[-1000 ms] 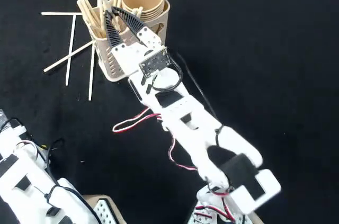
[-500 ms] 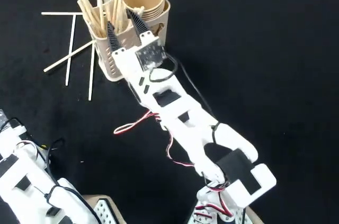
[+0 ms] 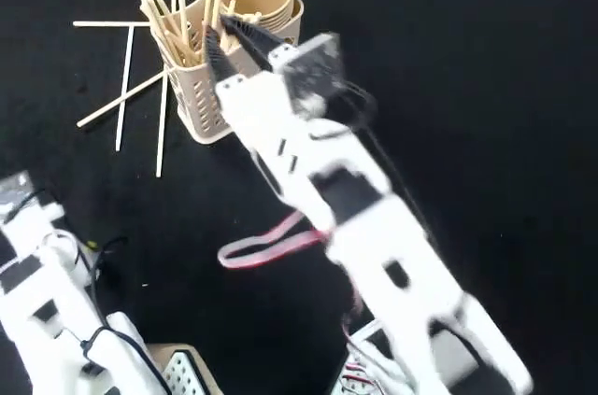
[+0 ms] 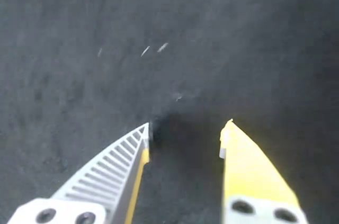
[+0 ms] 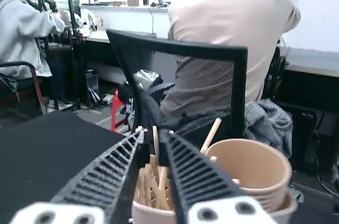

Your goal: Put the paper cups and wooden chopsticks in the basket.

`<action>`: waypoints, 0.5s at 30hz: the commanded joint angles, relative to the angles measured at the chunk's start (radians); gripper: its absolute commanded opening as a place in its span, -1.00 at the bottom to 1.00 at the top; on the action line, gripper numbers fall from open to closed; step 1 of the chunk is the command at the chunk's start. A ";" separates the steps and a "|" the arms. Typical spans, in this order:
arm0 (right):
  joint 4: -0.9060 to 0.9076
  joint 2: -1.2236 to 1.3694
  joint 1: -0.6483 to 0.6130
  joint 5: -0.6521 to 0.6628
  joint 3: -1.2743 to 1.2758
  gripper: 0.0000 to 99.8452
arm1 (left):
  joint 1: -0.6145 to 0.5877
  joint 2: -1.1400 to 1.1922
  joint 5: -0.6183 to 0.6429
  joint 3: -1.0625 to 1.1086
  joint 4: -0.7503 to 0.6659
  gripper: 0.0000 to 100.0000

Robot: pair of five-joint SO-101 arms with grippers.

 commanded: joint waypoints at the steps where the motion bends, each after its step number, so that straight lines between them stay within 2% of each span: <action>1: 0.236 -0.282 0.031 -0.003 -0.056 -0.87 | 0.102 -0.005 -0.002 -0.263 0.094 -0.56; 7: 0.631 -0.575 0.196 -0.005 -0.036 -0.87 | 0.295 0.083 0.060 -0.615 0.244 -0.55; 12: 0.879 -0.733 0.382 -0.005 0.074 -0.95 | 0.403 0.434 0.055 -0.961 0.324 -0.55; 15: 0.961 -0.811 0.425 -0.005 0.209 -0.98 | 0.433 0.698 0.025 -1.185 0.333 -0.55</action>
